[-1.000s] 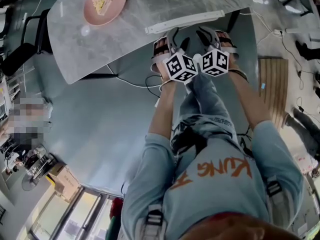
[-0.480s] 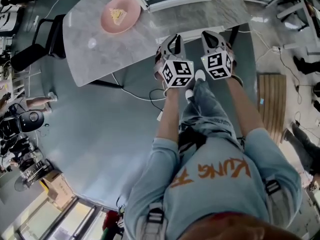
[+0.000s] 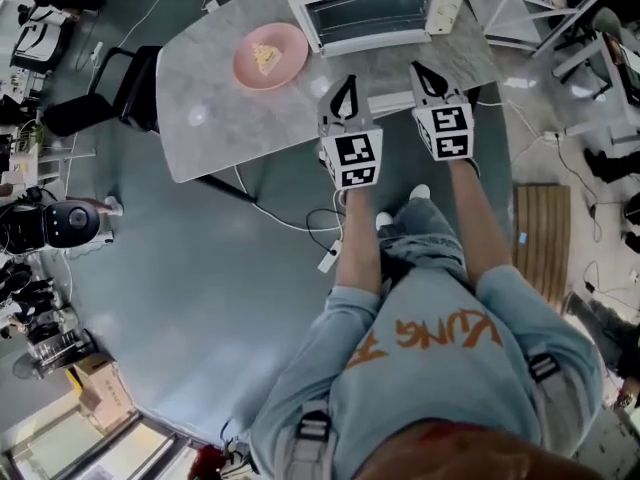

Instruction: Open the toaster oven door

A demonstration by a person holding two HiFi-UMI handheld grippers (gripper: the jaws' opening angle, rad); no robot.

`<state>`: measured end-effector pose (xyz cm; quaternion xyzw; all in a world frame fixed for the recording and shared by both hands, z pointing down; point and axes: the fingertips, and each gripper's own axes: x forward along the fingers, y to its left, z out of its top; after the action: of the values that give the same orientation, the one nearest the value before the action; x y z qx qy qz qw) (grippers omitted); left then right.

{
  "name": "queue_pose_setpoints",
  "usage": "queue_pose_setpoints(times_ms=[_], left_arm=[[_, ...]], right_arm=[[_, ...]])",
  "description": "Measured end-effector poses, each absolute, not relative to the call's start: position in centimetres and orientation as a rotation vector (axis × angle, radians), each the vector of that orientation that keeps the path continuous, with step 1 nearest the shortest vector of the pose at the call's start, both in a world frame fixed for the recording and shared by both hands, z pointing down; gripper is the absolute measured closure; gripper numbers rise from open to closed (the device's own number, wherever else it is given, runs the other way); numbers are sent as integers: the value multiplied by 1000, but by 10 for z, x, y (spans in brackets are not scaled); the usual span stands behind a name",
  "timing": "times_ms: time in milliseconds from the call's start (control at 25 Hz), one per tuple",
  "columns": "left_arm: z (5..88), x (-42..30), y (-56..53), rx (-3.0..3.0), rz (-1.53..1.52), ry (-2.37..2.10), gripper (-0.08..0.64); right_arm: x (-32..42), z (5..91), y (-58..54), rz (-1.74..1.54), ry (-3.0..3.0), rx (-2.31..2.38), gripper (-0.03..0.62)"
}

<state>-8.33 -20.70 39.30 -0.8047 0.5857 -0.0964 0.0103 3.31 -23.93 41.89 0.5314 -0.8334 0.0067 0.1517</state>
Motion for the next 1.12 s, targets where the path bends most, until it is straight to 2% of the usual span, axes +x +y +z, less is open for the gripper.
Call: queue_pose_setpoints(times_ms=[480,1120], left_arm=[[311,-109,-223,-2432,-64,1910,558],[297,-81,-258,-2443,20,1952,557]], right_arm=[[62,337,-250,33,-2501,1664,595],[95,313,-280,18,-2539,1651,595]])
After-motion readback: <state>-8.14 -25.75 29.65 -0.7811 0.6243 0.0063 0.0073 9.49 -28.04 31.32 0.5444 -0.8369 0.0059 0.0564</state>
